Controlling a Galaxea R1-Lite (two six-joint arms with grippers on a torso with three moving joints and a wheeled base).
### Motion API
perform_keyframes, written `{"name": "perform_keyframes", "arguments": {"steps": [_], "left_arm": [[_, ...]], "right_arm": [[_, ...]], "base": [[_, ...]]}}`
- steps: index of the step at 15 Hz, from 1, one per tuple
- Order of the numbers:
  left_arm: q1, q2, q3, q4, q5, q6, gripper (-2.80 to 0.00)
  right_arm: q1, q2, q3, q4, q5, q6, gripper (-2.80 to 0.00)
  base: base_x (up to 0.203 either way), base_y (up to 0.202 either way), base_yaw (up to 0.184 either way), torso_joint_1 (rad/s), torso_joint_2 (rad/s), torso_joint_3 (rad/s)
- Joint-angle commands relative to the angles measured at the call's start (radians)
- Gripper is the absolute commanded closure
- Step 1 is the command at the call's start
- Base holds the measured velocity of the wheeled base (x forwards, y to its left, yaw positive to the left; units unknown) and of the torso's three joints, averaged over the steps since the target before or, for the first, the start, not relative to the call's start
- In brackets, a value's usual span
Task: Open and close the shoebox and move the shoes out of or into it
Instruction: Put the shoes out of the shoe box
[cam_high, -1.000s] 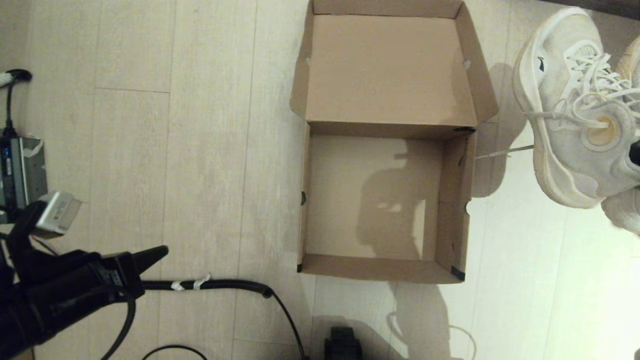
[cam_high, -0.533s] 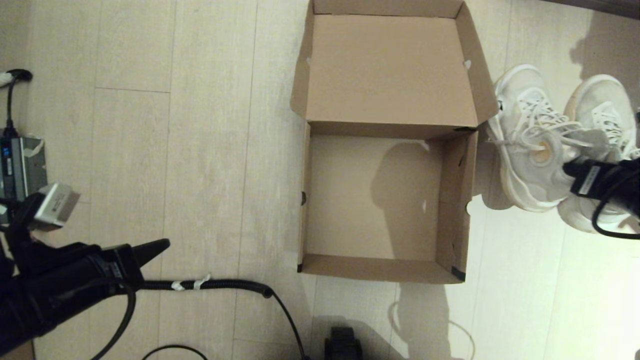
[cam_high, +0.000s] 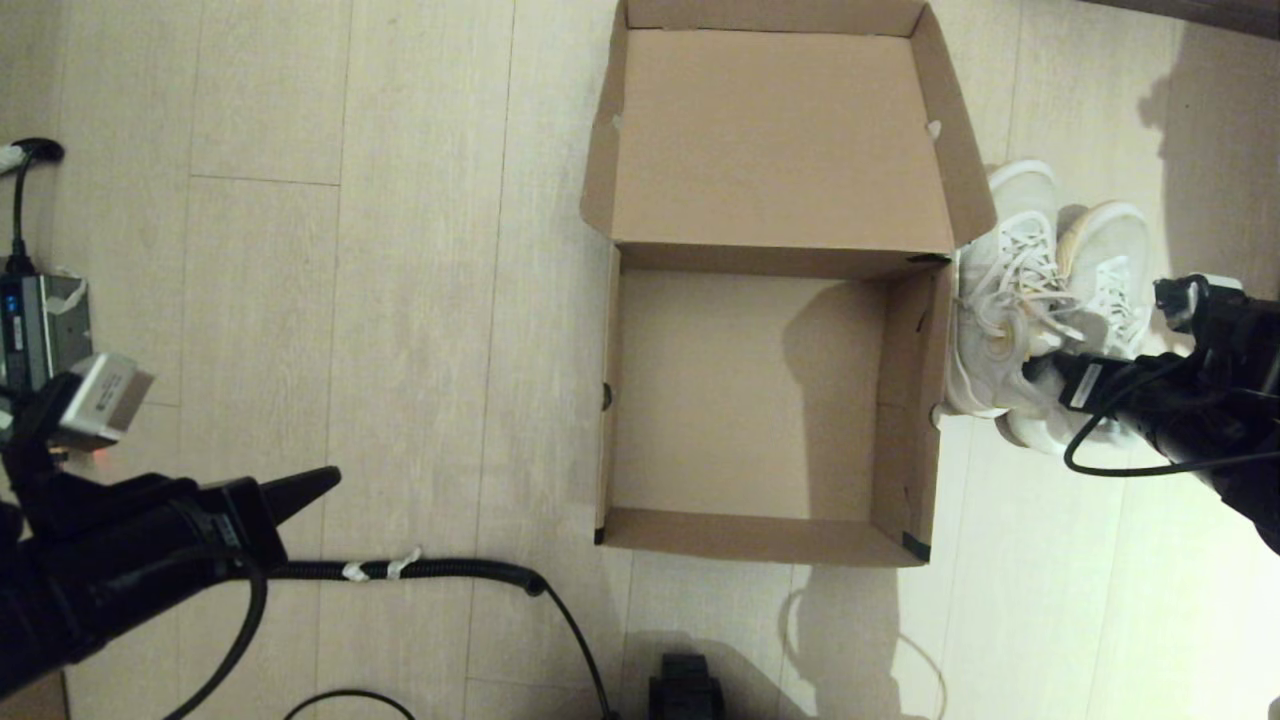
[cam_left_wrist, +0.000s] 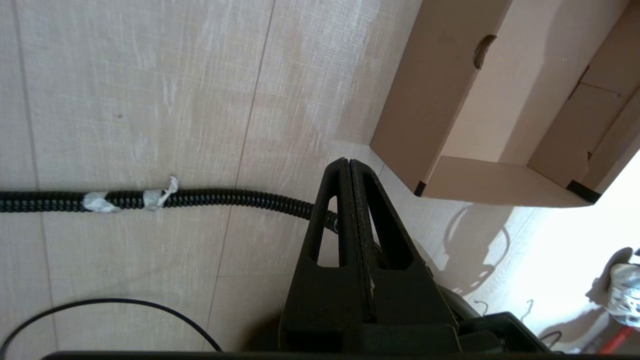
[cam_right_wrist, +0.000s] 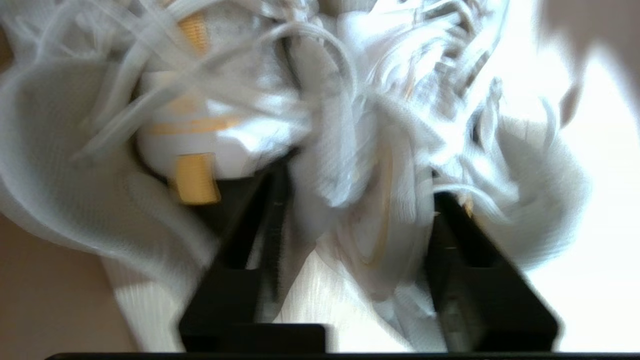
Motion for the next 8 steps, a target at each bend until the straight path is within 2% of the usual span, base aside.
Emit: {"name": "perform_keyframes", "arguments": {"steps": [1, 3, 5, 7, 8], "left_arm": [[0.000, -0.034, 0.005, 0.005, 0.002, 0.000, 0.00], [0.000, -0.091, 0.011, 0.040, 0.005, 0.001, 0.00], [0.000, -0.181, 0.002, 0.139, 0.003, 0.002, 0.00], [0.000, -0.248, -0.004, 0.250, 0.004, 0.004, 0.00], [0.000, -0.255, 0.002, 0.254, 0.005, 0.005, 0.00]], "right_arm": [[-0.006, 0.008, 0.012, -0.004, -0.001, 0.000, -2.80], [-0.007, -0.026, 0.033, -0.002, 0.002, 0.000, -2.80], [-0.006, -0.108, 0.053, 0.010, 0.008, 0.001, -2.80], [0.011, -0.230, 0.060, 0.075, 0.009, 0.012, -2.80], [0.042, -0.297, 0.058, 0.131, 0.010, 0.024, -2.80]], "base": [[0.000, 0.000, 0.000, 0.000, 0.00, 0.000], [0.000, 0.000, 0.000, 0.000, 0.00, 0.000], [0.000, 0.000, 0.000, 0.000, 0.00, 0.000], [0.000, 0.000, 0.000, 0.000, 0.00, 0.000], [0.000, 0.000, 0.000, 0.000, 0.00, 0.000]]}}
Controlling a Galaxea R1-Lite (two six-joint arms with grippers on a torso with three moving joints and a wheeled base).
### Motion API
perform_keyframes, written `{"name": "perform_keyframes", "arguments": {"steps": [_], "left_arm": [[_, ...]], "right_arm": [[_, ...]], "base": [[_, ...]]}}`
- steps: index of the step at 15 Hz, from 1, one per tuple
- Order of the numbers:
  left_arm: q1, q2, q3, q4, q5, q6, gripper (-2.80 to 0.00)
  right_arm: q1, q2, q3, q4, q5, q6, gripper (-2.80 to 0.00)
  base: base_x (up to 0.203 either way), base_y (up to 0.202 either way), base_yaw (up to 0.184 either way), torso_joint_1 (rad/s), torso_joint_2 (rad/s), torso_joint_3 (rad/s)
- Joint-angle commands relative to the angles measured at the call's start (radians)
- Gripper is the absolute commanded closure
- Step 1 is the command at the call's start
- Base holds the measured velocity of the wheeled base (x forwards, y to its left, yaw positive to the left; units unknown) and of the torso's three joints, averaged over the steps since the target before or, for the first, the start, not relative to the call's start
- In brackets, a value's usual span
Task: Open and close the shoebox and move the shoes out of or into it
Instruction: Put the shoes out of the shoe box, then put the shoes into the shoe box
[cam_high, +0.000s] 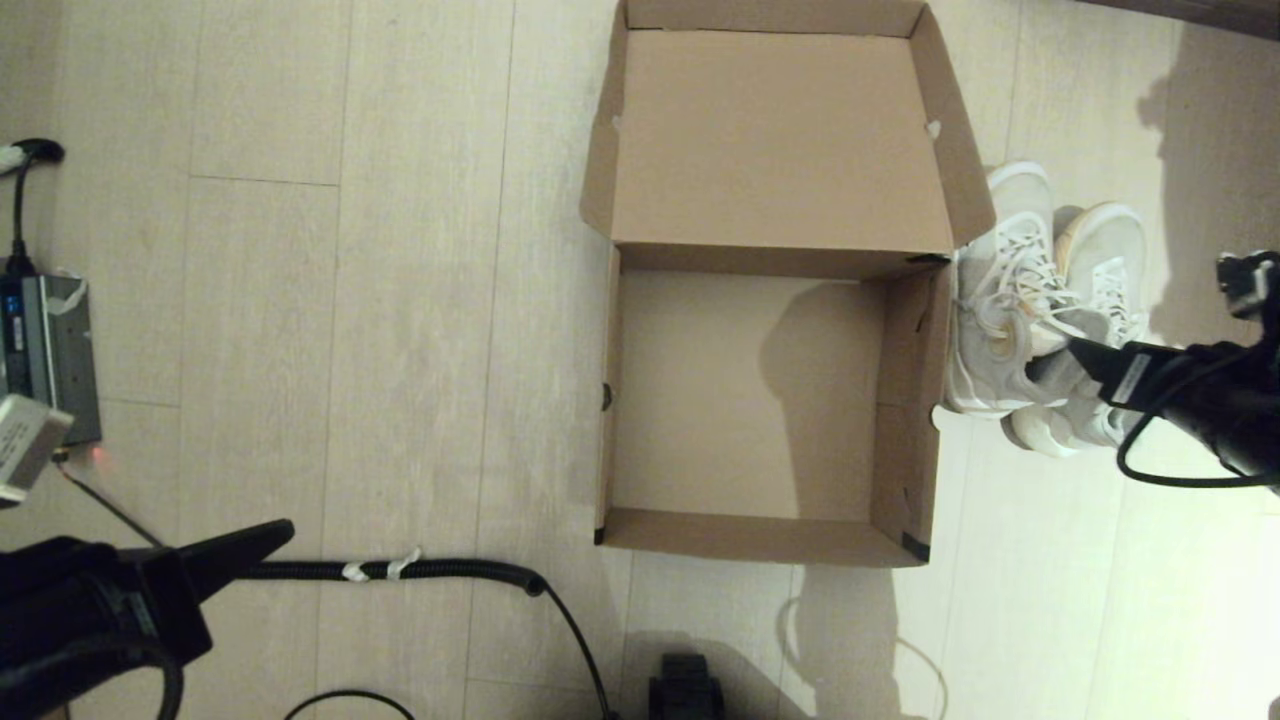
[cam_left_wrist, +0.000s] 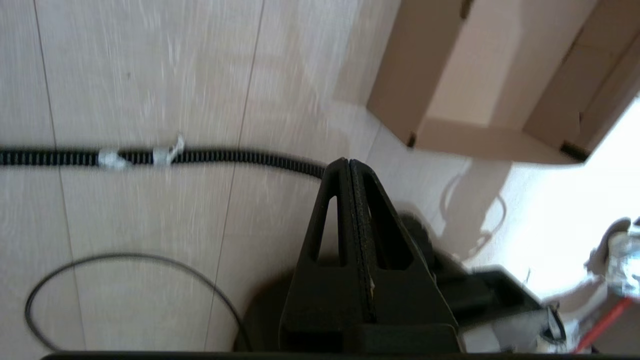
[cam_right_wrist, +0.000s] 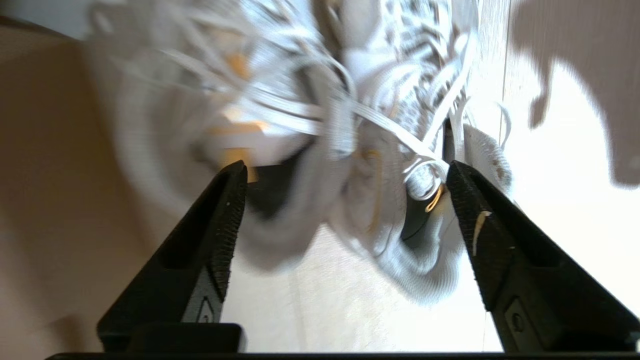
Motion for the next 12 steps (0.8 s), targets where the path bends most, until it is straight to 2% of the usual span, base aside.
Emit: {"name": "perform_keyframes", "arguments": {"steps": [1, 2, 6, 9, 12], "left_arm": [[0.000, -0.047, 0.000, 0.004, -0.001, -0.001, 0.00], [-0.001, -0.045, -0.001, 0.004, -0.001, 0.000, 0.00], [-0.001, -0.048, 0.036, 0.002, 0.000, -0.001, 0.00], [-0.001, -0.029, 0.041, -0.002, -0.001, -0.001, 0.00], [-0.001, -0.008, 0.040, -0.007, -0.003, -0.003, 0.00]], "right_arm": [[0.062, -0.141, -0.004, 0.066, 0.001, 0.013, -2.04], [0.119, -0.160, -0.008, 0.105, 0.001, 0.025, 0.00], [0.278, -0.127, -0.010, 0.131, 0.005, 0.073, 0.00], [0.299, -0.024, -0.018, 0.093, 0.006, 0.082, 0.00], [0.301, 0.094, -0.030, -0.011, 0.006, 0.075, 0.00]], "base": [[0.000, 0.000, 0.000, 0.000, 0.00, 0.000], [0.000, 0.000, 0.000, 0.000, 0.00, 0.000], [0.000, 0.000, 0.000, 0.000, 0.00, 0.000], [0.000, 0.000, 0.000, 0.000, 0.00, 0.000], [0.000, 0.000, 0.000, 0.000, 0.00, 0.000]]}}
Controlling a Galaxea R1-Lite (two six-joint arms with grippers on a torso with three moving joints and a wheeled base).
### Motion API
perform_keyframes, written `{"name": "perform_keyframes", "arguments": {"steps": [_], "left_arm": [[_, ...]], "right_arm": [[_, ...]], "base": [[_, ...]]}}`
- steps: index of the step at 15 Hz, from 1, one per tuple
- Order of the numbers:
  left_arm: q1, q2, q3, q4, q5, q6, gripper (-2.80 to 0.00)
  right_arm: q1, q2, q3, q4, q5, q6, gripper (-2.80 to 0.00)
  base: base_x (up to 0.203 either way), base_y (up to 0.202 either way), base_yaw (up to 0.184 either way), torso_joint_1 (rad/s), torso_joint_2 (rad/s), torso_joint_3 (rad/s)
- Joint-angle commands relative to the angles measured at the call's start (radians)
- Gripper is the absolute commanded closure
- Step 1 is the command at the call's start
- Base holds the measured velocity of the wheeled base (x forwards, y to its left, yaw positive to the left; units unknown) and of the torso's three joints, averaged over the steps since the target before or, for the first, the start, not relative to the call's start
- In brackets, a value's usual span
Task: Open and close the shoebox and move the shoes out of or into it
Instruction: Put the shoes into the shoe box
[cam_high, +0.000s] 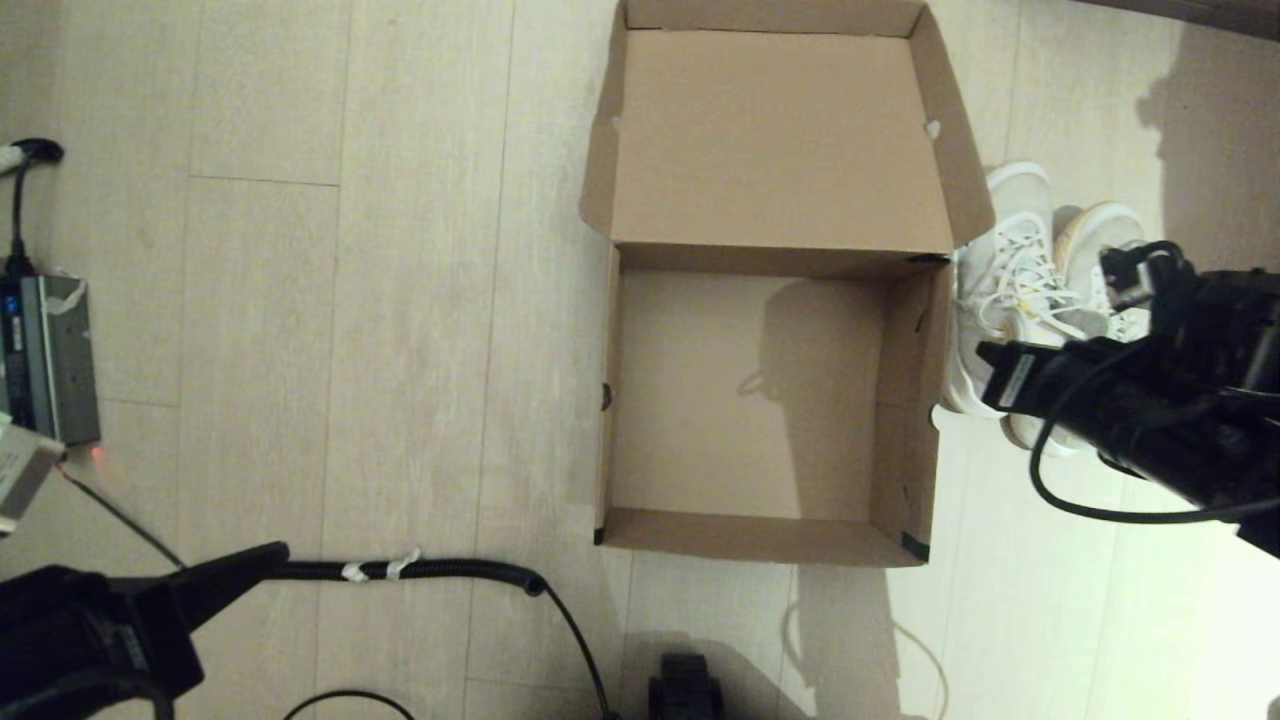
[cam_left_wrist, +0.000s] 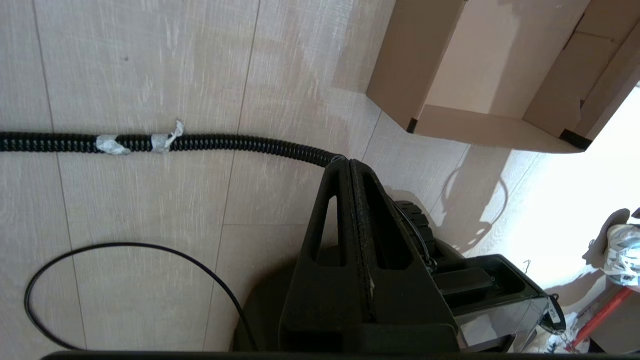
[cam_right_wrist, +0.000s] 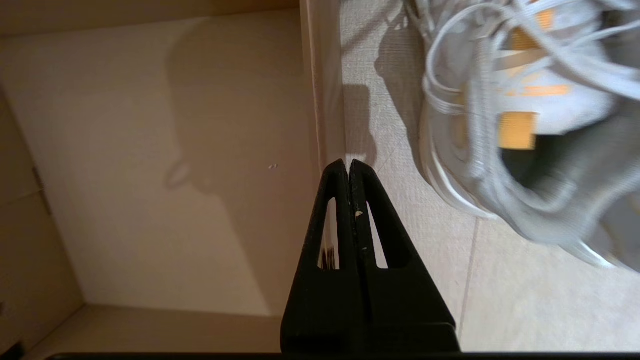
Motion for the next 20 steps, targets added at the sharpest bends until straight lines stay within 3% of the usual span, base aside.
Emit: {"name": "perform_keyframes", "arguments": {"steps": [1, 7, 12, 16, 20], "left_arm": [[0.000, 0.015, 0.001, -0.002, -0.002, -0.002, 0.00], [-0.004, 0.026, 0.009, -0.002, -0.006, -0.004, 0.00], [-0.004, 0.025, 0.007, -0.003, -0.006, -0.004, 0.00], [-0.004, 0.011, 0.009, -0.002, -0.006, -0.004, 0.00], [-0.004, 0.012, 0.007, -0.002, -0.006, -0.004, 0.00]], "right_arm": [[0.002, 0.098, -0.005, -0.050, -0.002, -0.002, 0.00], [0.008, 0.137, 0.025, -0.074, 0.000, -0.034, 0.00], [0.084, 0.165, -0.003, -0.074, -0.007, -0.024, 0.00], [0.092, 0.185, -0.017, -0.081, -0.009, -0.012, 0.00], [0.082, 0.212, -0.034, -0.152, -0.069, -0.019, 0.00]], "base": [[0.000, 0.000, 0.000, 0.000, 0.00, 0.000], [0.000, 0.000, 0.000, 0.000, 0.00, 0.000], [0.000, 0.000, 0.000, 0.000, 0.00, 0.000], [0.000, 0.000, 0.000, 0.000, 0.00, 0.000], [0.000, 0.000, 0.000, 0.000, 0.00, 0.000]]}}
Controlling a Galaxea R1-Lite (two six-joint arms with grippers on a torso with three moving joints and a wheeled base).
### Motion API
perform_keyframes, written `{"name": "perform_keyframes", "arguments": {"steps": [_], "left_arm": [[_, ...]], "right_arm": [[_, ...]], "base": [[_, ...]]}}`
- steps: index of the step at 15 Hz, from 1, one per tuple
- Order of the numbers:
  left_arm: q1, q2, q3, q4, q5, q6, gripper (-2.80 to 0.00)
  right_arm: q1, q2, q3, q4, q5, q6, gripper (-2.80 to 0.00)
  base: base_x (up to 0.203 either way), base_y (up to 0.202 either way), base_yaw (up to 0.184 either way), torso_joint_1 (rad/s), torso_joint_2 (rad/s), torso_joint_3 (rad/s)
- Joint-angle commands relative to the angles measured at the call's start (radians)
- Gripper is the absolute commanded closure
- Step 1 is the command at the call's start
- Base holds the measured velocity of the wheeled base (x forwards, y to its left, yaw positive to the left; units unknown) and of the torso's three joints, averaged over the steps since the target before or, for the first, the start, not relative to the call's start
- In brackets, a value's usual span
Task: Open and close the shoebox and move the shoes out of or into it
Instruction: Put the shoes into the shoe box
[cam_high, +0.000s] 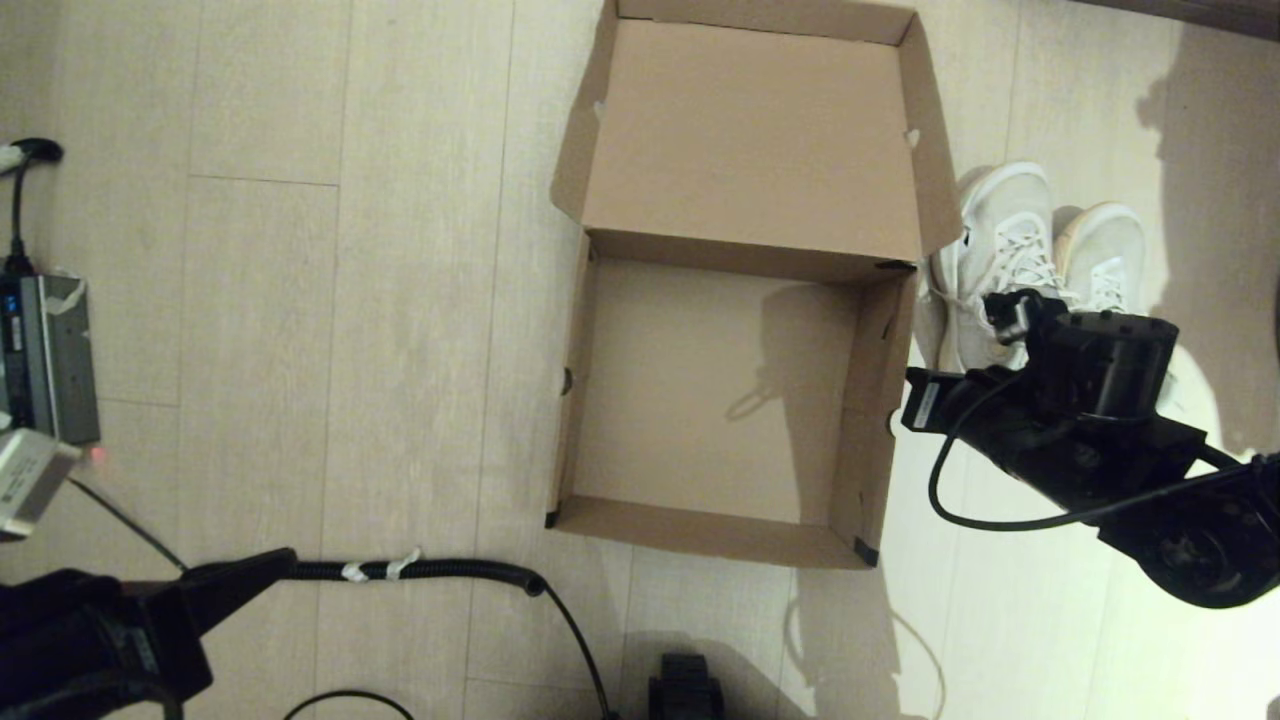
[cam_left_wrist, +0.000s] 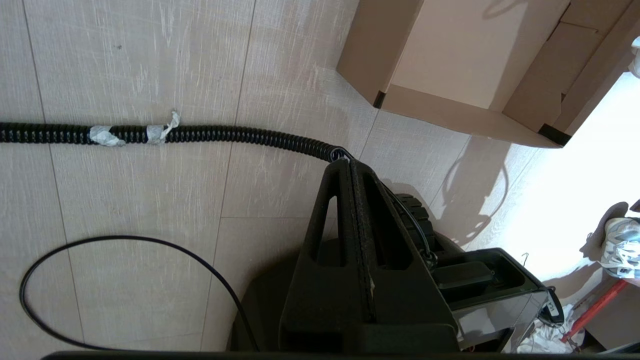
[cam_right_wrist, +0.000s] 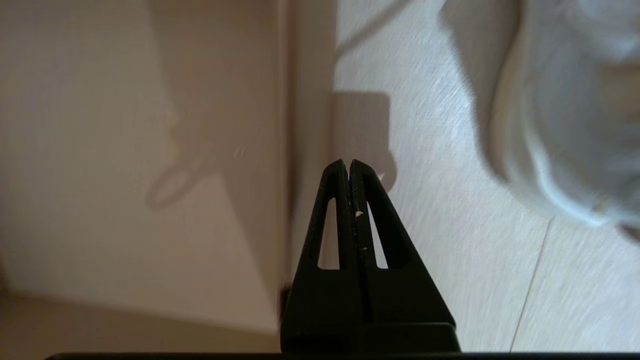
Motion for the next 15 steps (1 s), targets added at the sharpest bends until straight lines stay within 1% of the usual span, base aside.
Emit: {"name": "perform_keyframes", "arguments": {"steps": [1, 4, 8, 11, 15], "left_arm": [[0.000, -0.003, 0.003, -0.002, -0.001, -0.002, 0.00], [0.000, -0.010, 0.003, -0.002, -0.001, -0.002, 0.00], [0.000, -0.011, 0.006, -0.002, -0.001, -0.002, 0.00], [0.000, -0.003, 0.019, -0.003, -0.001, -0.005, 0.00], [-0.003, 0.001, 0.029, -0.005, -0.002, -0.005, 0.00]], "right_arm": [[-0.002, 0.018, -0.011, -0.019, -0.005, 0.000, 0.00], [-0.006, 0.029, -0.057, -0.019, -0.006, 0.000, 0.00], [-0.006, 0.116, -0.165, -0.023, -0.029, -0.001, 0.00], [-0.003, 0.152, -0.233, -0.054, -0.032, -0.002, 0.00], [-0.002, 0.155, -0.266, -0.060, -0.029, -0.001, 0.00]], "base": [[0.000, 0.000, 0.000, 0.000, 0.00, 0.000], [0.000, 0.000, 0.000, 0.000, 0.00, 0.000], [0.000, 0.000, 0.000, 0.000, 0.00, 0.000], [0.000, 0.000, 0.000, 0.000, 0.00, 0.000], [0.000, 0.000, 0.000, 0.000, 0.00, 0.000]]}}
